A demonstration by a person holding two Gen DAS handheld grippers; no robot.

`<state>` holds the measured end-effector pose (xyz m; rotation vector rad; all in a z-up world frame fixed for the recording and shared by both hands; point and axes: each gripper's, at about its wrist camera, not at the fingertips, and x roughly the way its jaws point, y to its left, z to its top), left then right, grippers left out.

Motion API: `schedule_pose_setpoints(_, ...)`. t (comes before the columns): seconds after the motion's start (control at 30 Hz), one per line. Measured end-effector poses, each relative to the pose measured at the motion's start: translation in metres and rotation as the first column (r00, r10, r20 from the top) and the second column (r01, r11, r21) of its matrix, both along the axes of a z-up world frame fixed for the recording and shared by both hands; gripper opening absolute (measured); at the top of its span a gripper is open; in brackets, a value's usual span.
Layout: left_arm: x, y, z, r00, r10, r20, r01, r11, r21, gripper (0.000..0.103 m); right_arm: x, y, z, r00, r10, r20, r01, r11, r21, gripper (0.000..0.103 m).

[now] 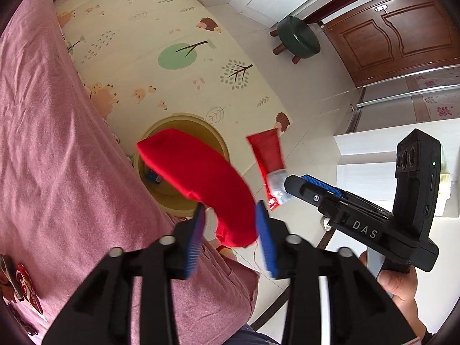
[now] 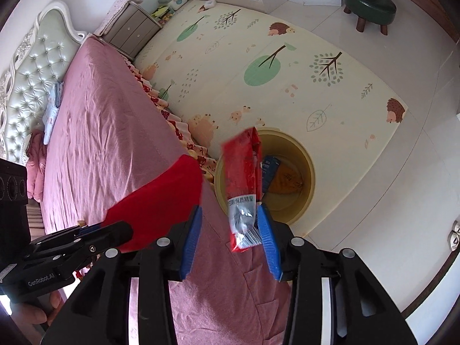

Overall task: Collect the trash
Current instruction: 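Open both tools to drop the pouch and tube into the bin, then move both tools back over the remaining items on the bed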

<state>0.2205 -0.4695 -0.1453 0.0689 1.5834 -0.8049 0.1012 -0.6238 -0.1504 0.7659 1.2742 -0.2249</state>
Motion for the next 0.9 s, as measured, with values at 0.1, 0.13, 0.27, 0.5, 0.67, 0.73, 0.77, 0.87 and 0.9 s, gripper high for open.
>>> schedule_pose_setpoints(0.1, 0.003, 0.006, 0.0, 1.0, 0.013, 0.013, -0.013, 1.0, 0.021, 0.059, -0.001, -0.004, 0.001, 1.0, -0.009, -0.002, 0.009, 1.0, -0.002, 0.041)
schedule_pose_setpoints(0.13, 0.004, 0.009, 0.0, 1.0, 0.019, 0.015, -0.019, 0.999, 0.031, 0.06, -0.001, -0.004, 0.001, 1.0, -0.009, -0.001, 0.009, 1.0, -0.001, 0.041)
schedule_pose_setpoints(0.27, 0.006, 0.024, 0.001, 0.999, 0.043, 0.02, -0.044, 0.998, 0.042, 0.06, 0.001, 0.003, 0.003, 1.0, 0.005, -0.003, -0.005, 1.0, -0.005, 0.041)
schedule_pose_setpoints(0.5, 0.004, 0.052, 0.012, 0.995, 0.088, 0.039, -0.09, 0.996, 0.03, 0.061, 0.019, 0.031, 0.015, 0.997, 0.071, 0.016, -0.071, 0.997, -0.01, 0.041)
schedule_pose_setpoints(0.67, -0.002, 0.085, 0.019, 0.986, 0.163, 0.035, -0.163, 0.987, 0.011, 0.063, 0.037, 0.065, 0.025, 0.988, 0.15, 0.032, -0.149, 0.989, -0.024, 0.041)
schedule_pose_setpoints(0.73, -0.007, 0.102, 0.021, 0.981, 0.189, 0.035, -0.189, 0.982, 0.009, 0.063, 0.043, 0.081, 0.028, 0.982, 0.185, 0.039, -0.184, 0.982, -0.026, 0.041)
schedule_pose_setpoints(0.77, -0.01, 0.111, 0.022, 0.978, 0.203, 0.04, -0.204, 0.979, 0.013, 0.063, 0.045, 0.09, 0.029, 0.978, 0.205, 0.042, -0.204, 0.979, -0.025, 0.041)
schedule_pose_setpoints(0.87, -0.017, 0.141, 0.023, 0.967, 0.253, 0.042, -0.254, 0.967, 0.02, 0.063, 0.052, 0.12, 0.032, 0.963, 0.264, 0.044, -0.263, 0.964, -0.026, 0.041)
schedule_pose_setpoints(0.9, -0.02, 0.153, 0.024, 0.961, 0.272, 0.044, -0.273, 0.962, 0.024, 0.063, 0.054, 0.13, 0.033, 0.957, 0.287, 0.044, -0.286, 0.958, -0.026, 0.041)
